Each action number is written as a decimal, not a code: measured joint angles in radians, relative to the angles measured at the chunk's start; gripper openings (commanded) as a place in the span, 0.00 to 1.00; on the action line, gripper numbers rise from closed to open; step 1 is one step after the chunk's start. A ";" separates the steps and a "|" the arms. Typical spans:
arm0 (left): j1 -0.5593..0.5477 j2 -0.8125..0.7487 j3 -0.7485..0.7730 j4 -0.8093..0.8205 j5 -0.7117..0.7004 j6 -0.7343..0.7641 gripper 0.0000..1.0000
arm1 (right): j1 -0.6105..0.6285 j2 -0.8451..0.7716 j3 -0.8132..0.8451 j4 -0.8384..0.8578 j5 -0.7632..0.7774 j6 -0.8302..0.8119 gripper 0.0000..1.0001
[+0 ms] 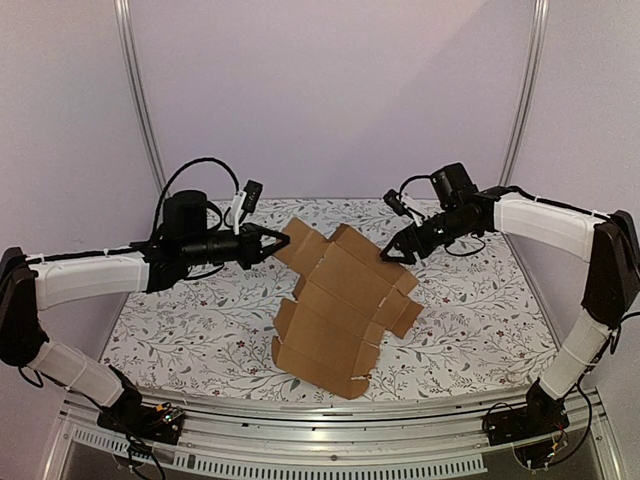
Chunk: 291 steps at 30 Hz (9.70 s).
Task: Fold the paper box
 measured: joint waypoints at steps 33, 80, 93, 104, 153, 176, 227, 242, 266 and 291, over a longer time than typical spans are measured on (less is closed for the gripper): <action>0.000 0.034 0.055 -0.124 -0.058 0.051 0.00 | 0.005 0.105 0.017 -0.105 -0.101 -0.104 0.28; 0.000 0.079 0.089 -0.177 -0.049 0.063 0.00 | 0.073 0.185 0.076 -0.168 0.048 -0.196 0.31; 0.000 0.085 0.095 -0.182 -0.037 0.078 0.00 | 0.106 0.185 0.079 -0.162 0.145 -0.256 0.47; -0.001 0.098 0.103 -0.198 -0.023 0.082 0.00 | 0.110 0.185 0.079 -0.146 0.168 -0.280 0.25; -0.078 -0.036 0.303 -0.562 -0.203 0.016 0.19 | 0.262 0.117 0.174 -0.337 0.310 -0.135 0.00; -0.179 0.256 0.455 -0.647 -0.290 -0.012 0.00 | 0.385 0.169 0.229 -0.412 0.488 -0.031 0.00; -0.218 0.227 0.367 -0.805 -0.644 0.047 0.00 | 0.377 0.216 0.237 -0.401 0.465 0.107 0.00; -0.211 0.283 0.324 -0.814 -0.685 0.013 0.00 | 0.377 0.230 0.237 -0.389 0.458 0.115 0.00; -0.265 0.374 0.303 -0.780 -0.545 -0.015 0.00 | 0.377 0.258 0.238 -0.381 0.458 0.142 0.00; -0.290 0.089 0.294 -0.769 -0.596 0.011 0.00 | 0.414 0.258 0.231 -0.365 0.649 0.077 0.00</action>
